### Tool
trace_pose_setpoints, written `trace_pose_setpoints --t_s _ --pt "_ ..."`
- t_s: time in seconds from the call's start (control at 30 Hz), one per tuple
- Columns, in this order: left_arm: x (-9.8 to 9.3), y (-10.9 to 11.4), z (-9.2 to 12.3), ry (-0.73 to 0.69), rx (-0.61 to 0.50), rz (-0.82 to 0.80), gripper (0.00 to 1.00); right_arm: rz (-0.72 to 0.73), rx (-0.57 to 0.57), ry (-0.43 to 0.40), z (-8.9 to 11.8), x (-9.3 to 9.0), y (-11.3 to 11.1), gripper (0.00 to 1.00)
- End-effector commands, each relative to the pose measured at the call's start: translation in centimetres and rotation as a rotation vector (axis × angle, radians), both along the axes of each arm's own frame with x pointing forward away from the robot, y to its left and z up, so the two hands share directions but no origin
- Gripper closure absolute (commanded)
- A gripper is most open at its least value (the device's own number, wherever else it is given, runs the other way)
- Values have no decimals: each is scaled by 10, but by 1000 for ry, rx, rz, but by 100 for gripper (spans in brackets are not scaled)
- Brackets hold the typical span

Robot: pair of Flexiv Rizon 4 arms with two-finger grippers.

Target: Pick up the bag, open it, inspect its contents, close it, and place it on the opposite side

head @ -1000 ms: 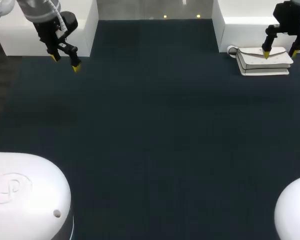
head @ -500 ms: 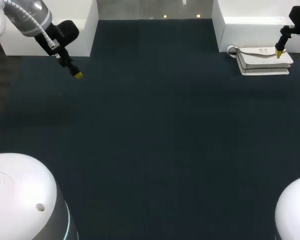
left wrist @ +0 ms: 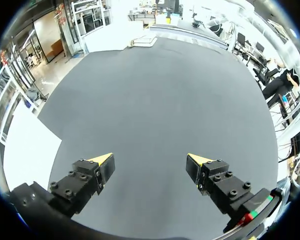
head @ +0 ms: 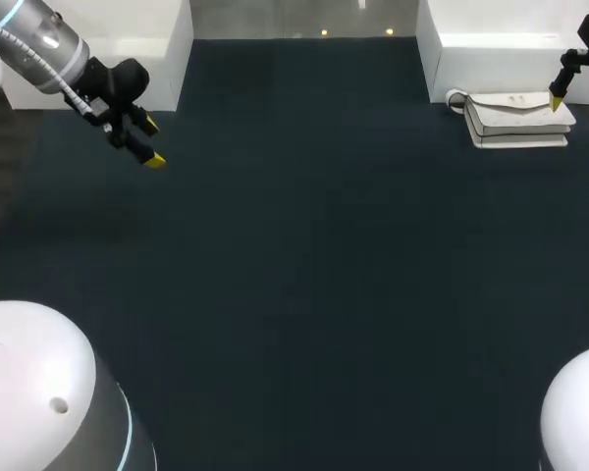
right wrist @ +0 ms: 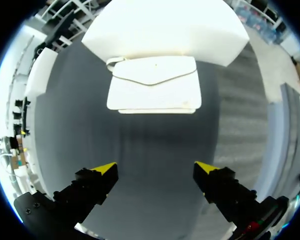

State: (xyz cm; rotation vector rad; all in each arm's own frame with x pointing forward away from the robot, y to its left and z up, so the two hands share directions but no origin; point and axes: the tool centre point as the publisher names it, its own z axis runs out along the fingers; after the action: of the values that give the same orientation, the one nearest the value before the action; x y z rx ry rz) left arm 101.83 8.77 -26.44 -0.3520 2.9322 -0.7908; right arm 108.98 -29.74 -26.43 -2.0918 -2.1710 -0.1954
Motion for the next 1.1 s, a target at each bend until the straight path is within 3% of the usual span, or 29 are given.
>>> trace_pose_setpoints --t_s 0.03,0.6,1.1 --pt "4 -5 -7 -13 -17 -34 0 2 22 47 -8 15 -8 0" --pt "11 -17 -25 -26 -114 -120 0 -33 57 53 -18 34 -28 0" --pt "16 -20 -30 -21 -125 -124 0 -81 113 58 -29 57 -51 0"
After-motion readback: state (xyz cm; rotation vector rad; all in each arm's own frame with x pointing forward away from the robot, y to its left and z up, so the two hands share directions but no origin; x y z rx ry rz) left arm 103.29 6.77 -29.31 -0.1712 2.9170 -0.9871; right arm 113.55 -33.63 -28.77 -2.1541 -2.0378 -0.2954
